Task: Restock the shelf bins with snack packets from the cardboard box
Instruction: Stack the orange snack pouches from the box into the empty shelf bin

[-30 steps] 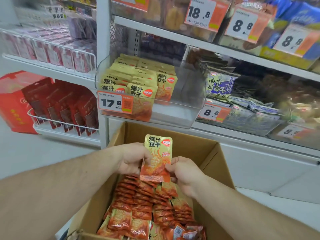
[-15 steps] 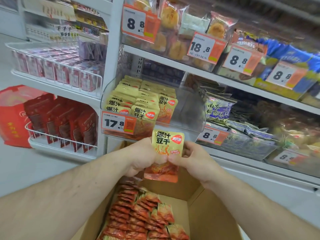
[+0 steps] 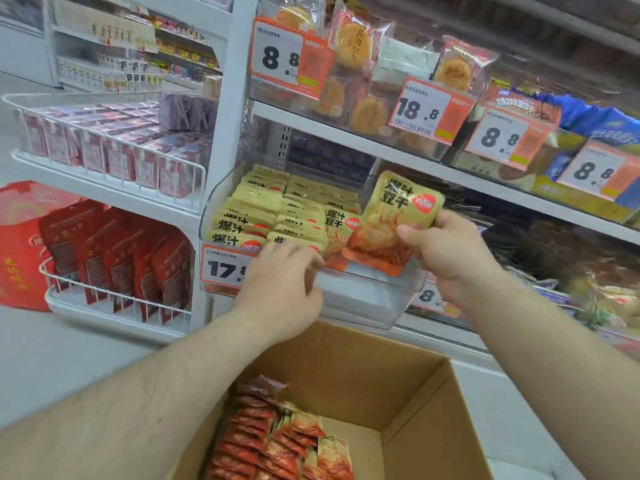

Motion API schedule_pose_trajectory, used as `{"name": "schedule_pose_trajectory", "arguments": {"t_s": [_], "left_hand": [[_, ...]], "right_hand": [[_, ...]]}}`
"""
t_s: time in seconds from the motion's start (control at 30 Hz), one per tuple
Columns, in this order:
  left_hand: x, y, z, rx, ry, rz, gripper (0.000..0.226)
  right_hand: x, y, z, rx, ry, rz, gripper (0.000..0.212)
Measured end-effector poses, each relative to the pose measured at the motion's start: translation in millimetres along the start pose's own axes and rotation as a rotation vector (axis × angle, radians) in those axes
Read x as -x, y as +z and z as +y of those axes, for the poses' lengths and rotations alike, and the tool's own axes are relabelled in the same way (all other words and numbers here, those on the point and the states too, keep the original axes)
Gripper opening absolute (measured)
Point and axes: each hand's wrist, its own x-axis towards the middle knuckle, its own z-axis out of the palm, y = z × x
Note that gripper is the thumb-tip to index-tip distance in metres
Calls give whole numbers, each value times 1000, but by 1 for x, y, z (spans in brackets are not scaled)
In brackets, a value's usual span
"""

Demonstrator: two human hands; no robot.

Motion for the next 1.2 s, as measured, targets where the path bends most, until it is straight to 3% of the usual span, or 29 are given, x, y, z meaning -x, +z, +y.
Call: {"name": "schedule_pose_trajectory", "arguments": {"t_s": [0.1,0.3,0.67,1.0,1.2], "left_hand": [[0,11,-9,-220,175,23,44],[1,22,-15,-240,196,18,42],[3,33,-20,-159,199,56,37],[4,36,-20,-189,168,41,33],[5,33,-15,-185,187,49,34]], "right_hand": [[-45,16,21,107,36,19,23],[-118,47,84,327,191,7,24],[-125,80,92,328,281,40,32],[-124,82,89,308,337,-53,14],[-113,74,76,487,303,-132,13]]}}
